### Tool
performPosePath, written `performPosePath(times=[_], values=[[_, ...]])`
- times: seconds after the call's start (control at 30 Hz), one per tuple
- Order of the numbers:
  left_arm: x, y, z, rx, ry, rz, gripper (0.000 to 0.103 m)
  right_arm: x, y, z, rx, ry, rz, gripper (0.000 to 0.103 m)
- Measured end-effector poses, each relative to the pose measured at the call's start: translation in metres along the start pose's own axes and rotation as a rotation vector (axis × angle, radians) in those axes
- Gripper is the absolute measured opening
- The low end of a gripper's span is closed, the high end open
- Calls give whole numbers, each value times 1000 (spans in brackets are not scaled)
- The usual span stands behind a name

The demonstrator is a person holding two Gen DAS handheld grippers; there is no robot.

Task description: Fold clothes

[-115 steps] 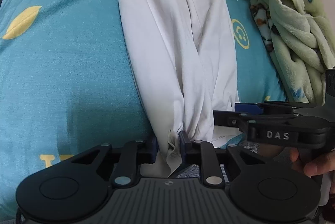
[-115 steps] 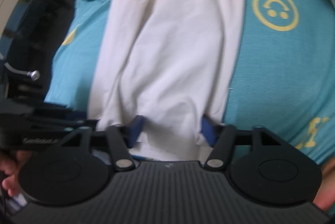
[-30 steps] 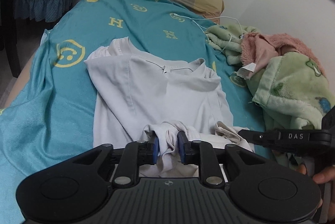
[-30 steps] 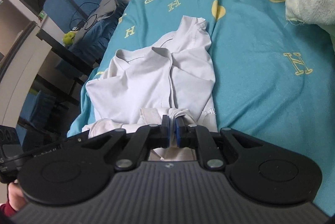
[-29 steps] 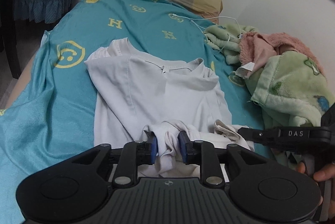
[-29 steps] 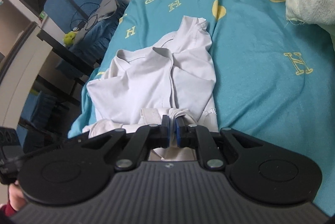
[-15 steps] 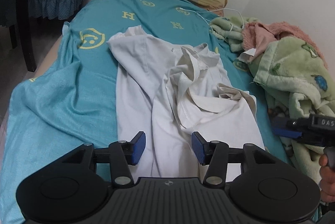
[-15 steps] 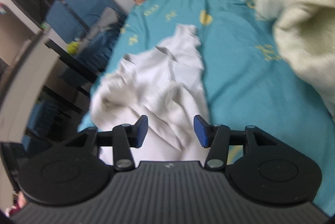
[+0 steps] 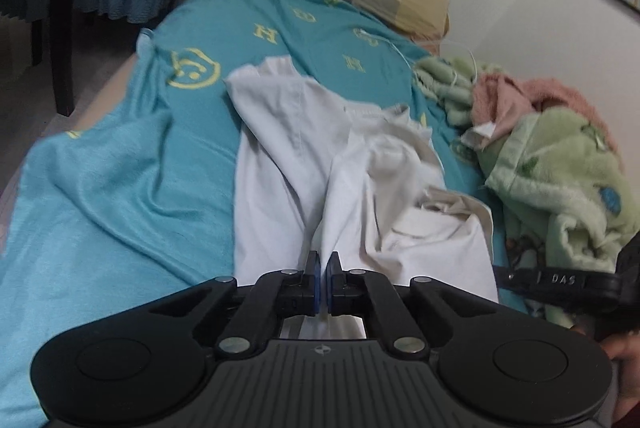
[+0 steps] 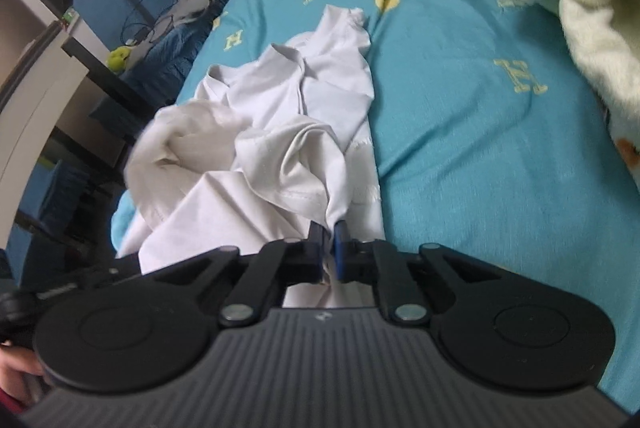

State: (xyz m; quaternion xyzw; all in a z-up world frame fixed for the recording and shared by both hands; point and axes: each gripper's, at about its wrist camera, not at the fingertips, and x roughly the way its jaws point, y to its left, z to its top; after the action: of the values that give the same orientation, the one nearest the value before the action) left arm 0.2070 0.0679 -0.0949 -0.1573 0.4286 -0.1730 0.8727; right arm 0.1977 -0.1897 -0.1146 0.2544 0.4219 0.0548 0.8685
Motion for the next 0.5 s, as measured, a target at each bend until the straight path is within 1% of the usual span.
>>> performPosePath(times=[0.03, 0.13, 0.2, 0.23, 0.3, 0.37, 0.4, 0.5], values=[[-6, 2, 2, -11, -9, 6, 3, -3, 0, 0, 6, -13, -3, 8], [-3, 4, 4, -2, -4, 43, 3, -11, -1, 2, 16, -50, -20, 8], [-1, 5, 4, 5, 0, 67, 3, -10, -3, 3, 27, -59, -29, 8], [0, 6, 5, 8, 2, 79, 3, -8, -4, 4, 29, -56, -34, 8], [12, 8, -2, 27, 29, 122, 3, -1, -4, 3, 16, -42, -63, 8], [20, 12, -5, 27, 47, 131, 3, 6, -5, 3, 1, -28, -97, 8], [22, 14, -7, 27, 52, 133, 4, 9, -6, 3, 2, -22, -100, 8], [20, 6, -7, 73, 49, 154, 5, 10, -5, 3, -4, -21, -107, 8]])
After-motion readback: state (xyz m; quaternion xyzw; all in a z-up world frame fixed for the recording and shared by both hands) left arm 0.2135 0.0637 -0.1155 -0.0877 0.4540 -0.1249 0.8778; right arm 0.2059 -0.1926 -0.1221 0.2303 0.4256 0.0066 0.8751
